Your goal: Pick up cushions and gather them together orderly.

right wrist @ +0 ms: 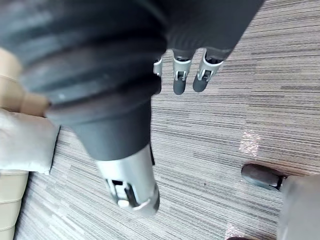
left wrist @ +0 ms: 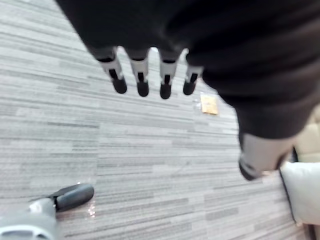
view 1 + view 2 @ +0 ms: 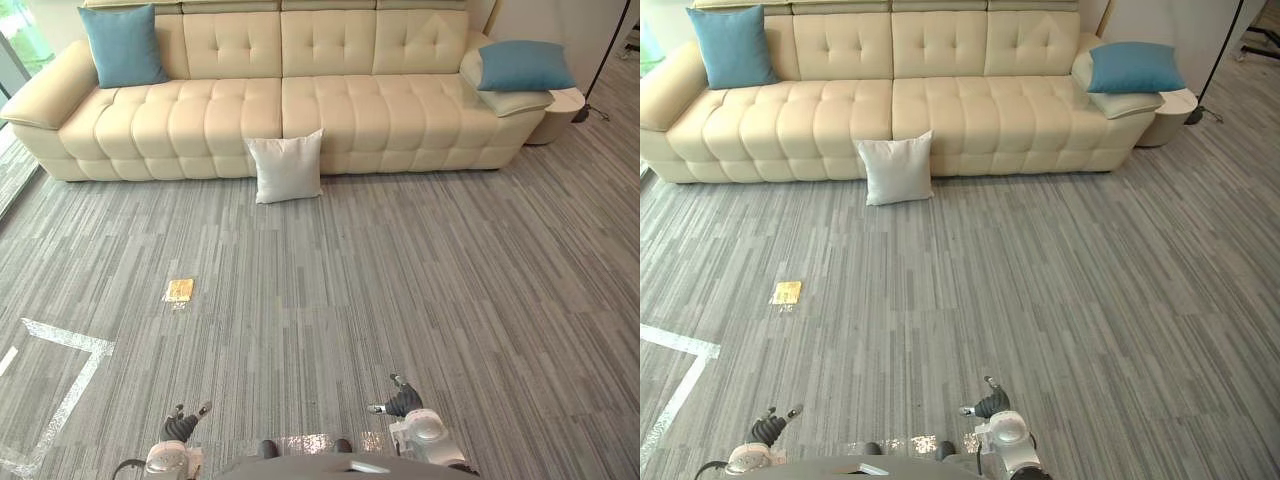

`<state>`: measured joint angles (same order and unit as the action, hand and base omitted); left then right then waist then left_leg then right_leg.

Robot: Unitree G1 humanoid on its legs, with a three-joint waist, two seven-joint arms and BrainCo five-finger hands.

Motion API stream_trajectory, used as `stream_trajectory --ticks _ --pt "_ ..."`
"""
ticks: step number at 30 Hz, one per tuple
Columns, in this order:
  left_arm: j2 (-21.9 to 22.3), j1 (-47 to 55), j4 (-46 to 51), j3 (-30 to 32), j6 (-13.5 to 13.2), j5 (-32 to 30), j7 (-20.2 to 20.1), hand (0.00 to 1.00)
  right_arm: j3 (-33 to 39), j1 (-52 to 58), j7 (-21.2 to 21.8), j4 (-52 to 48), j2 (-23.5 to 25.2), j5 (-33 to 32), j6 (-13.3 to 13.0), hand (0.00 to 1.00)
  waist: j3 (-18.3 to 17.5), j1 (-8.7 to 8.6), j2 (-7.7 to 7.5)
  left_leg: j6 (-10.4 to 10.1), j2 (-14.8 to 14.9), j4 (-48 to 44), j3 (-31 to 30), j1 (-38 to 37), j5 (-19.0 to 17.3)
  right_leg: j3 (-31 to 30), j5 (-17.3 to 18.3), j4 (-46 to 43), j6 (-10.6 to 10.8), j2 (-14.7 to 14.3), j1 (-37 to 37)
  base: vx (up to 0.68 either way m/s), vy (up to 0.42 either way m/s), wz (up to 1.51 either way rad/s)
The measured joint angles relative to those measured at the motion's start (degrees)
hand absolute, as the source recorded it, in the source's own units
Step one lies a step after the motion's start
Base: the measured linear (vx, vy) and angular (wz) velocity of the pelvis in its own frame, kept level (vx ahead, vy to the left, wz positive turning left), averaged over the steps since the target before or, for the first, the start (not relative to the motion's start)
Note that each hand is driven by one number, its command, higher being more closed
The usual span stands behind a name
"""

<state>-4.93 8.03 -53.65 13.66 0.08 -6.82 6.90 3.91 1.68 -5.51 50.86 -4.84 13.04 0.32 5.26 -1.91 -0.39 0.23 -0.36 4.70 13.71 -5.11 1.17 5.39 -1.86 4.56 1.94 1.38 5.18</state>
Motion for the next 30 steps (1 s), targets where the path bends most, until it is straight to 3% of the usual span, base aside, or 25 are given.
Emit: stream_trajectory --ticks 13,30 --pt "1.8 0.0 -2.3 1.3 0.0 0.6 -0.1 0.00 10.6 1.6 -1.1 4.2 2.1 -6.3 1.1 0.00 0.5 0.86 0.05 0.0 -0.1 0.2 0.1 -1.0 0.0 0.1 0.2 0.0 0.2 0.2 1.0 -0.01 -0.006 0.00" --pt "1.4 0.0 -3.7 -0.8 -0.2 2.1 -0.2 0.00 12.7 1.7 -1.2 5.5 2.6 -10.5 0.8 0.00 0.5 1.33 -0.15 0.0 -0.3 0.2 -0.5 -0.7 0.0 0.9 0.4 0.0 0.6 0.4 1.0 -0.01 -0.003 0.01"
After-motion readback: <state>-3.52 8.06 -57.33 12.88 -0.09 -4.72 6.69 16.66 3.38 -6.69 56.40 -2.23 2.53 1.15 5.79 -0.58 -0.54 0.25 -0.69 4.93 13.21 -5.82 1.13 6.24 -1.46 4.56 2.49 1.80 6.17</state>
